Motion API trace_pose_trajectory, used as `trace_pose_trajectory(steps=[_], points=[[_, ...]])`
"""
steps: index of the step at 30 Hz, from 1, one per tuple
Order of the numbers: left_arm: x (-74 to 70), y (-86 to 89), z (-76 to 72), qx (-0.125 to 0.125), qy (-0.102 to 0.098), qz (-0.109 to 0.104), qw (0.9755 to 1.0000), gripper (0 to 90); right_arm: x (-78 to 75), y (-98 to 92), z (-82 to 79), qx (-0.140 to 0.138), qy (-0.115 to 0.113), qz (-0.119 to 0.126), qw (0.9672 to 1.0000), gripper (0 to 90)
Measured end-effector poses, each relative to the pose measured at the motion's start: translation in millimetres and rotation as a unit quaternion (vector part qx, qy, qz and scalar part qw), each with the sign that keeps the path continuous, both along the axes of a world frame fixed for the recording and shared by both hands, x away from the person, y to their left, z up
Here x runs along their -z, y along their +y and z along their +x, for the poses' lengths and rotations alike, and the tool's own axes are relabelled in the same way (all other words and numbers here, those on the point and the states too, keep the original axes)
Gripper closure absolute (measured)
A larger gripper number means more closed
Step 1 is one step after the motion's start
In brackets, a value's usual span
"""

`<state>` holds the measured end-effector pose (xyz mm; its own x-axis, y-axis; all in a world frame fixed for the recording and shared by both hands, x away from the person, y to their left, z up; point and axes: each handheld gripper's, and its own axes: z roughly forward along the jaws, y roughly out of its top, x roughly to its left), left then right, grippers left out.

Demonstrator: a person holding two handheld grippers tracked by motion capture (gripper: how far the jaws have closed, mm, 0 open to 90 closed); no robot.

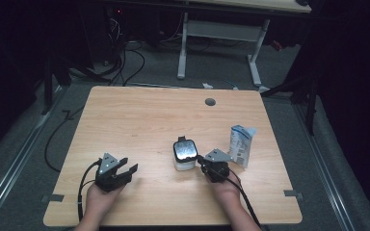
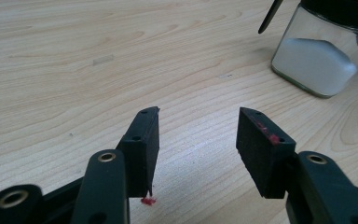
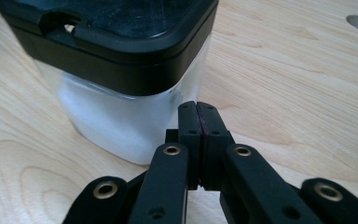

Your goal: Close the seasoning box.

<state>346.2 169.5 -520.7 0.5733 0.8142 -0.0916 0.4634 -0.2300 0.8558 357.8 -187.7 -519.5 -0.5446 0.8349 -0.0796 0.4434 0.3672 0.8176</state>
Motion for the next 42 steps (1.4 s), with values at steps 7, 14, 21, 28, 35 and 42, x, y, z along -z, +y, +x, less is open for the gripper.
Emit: trace_pose_trajectory(steps=[7, 14, 21, 28, 35, 42], points=[[0.9, -1.8, 0.2, 0.005, 0.002, 0.002, 1.0, 48.5, 0.5, 5.7, -5.3, -0.013, -0.003, 0.0, 0.9999, 89.5], [1.2, -2.0, 0.4, 0.006, 0.003, 0.001, 1.0, 48.6, 1.2, 7.9, -7.4, -0.017, -0.004, 0.004, 0.9998, 89.5], [1.3, -2.6, 0.2, 0.009, 0.004, 0.003, 0.9999, 48.6, 1.9, 9.1, -9.2, -0.017, -0.003, 0.007, 0.9998, 89.4], [1.5, -3.3, 0.0, 0.01, 0.004, 0.003, 0.9999, 48.4, 2.6, 11.1, -11.1, -0.022, -0.002, 0.009, 0.9997, 88.5], [1.2, -2.9, -0.5, 0.011, 0.002, 0.002, 0.9999, 48.3, 0.4, 4.0, -11.5, -0.019, -0.002, 0.008, 0.9998, 82.5], [1.9, -4.6, -1.3, 0.014, 0.004, 0.002, 0.9999, 47.7, -0.5, -29.9, -19.2, 0.007, 0.004, 0.004, 1.0, 69.7]])
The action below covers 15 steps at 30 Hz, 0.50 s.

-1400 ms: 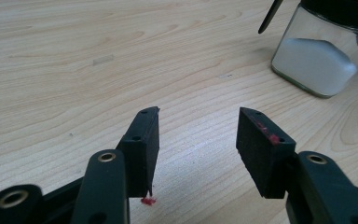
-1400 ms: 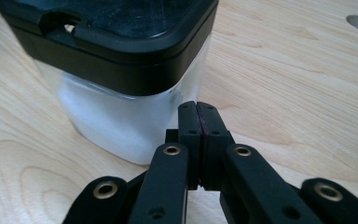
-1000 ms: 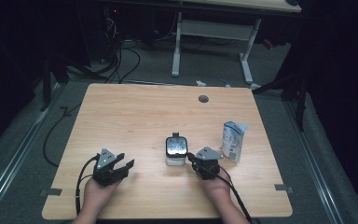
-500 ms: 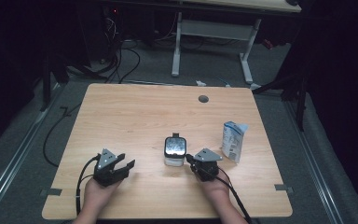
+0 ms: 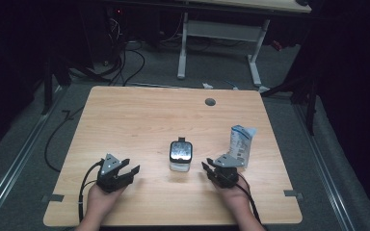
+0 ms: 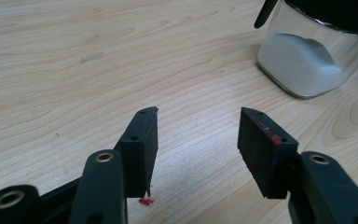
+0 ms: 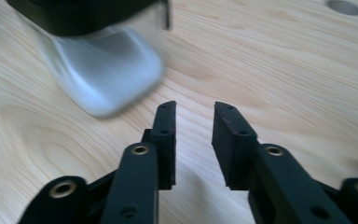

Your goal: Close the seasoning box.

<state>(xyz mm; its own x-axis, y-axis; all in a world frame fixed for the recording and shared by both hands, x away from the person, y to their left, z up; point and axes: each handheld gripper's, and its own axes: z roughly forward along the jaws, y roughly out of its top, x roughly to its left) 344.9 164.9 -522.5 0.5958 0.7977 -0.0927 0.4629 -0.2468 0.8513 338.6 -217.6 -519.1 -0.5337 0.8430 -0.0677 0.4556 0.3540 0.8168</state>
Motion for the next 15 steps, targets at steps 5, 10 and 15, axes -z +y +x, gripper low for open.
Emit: trace_pose_trajectory(steps=[5, 10, 15], points=[[-1.5, -4.9, -4.1, 0.005, 0.001, -0.005, 1.0, 46.5, -1.2, -35.2, -17.5, 0.028, -0.009, 0.018, 0.9994, 61.0], [-4.3, -16.9, -10.7, 0.015, -0.01, 0.001, 0.9998, 45.6, 0.2, -65.1, -36.7, 0.055, -0.008, 0.056, 0.9969, 57.8], [-1.4, -23.7, -11.5, 0.02, -0.007, 0.013, 0.9997, 45.1, -1.8, -69.0, -37.5, 0.056, -0.02, 0.05, 0.997, 57.5]])
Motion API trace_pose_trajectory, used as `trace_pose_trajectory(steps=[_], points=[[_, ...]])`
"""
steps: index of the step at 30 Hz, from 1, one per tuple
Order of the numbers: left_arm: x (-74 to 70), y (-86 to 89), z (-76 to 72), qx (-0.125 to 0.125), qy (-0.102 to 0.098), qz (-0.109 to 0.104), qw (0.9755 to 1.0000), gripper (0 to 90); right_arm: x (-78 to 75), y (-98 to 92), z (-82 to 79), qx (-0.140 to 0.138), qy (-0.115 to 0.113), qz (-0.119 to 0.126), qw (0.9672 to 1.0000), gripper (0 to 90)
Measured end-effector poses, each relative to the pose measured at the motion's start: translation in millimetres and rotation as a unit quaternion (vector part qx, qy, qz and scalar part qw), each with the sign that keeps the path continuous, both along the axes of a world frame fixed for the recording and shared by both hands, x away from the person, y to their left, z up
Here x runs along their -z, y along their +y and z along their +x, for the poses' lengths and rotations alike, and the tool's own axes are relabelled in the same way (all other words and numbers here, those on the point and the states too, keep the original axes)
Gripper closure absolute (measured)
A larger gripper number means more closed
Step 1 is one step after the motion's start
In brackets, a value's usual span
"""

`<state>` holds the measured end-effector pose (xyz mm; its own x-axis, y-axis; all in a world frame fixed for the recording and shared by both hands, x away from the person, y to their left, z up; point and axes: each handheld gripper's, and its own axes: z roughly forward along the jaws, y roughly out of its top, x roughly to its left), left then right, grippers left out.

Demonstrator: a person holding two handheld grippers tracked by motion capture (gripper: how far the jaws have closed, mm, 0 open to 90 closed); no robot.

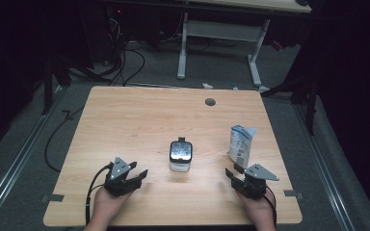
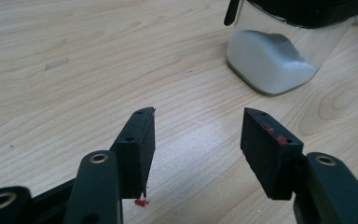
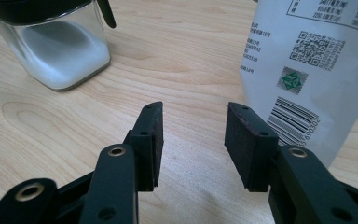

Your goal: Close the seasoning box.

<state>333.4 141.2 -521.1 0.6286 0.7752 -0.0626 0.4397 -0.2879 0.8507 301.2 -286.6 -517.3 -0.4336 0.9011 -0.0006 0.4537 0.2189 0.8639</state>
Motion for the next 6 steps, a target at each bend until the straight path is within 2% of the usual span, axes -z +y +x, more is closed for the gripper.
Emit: trace_pose_trajectory(steps=[6], points=[[-1.3, 5.4, -0.1, -0.003, -0.003, -0.003, 1.0, 45.0, 2.0, 1.0, 2.1, 0.002, 0.003, 0.0, 1.0, 57.4]])
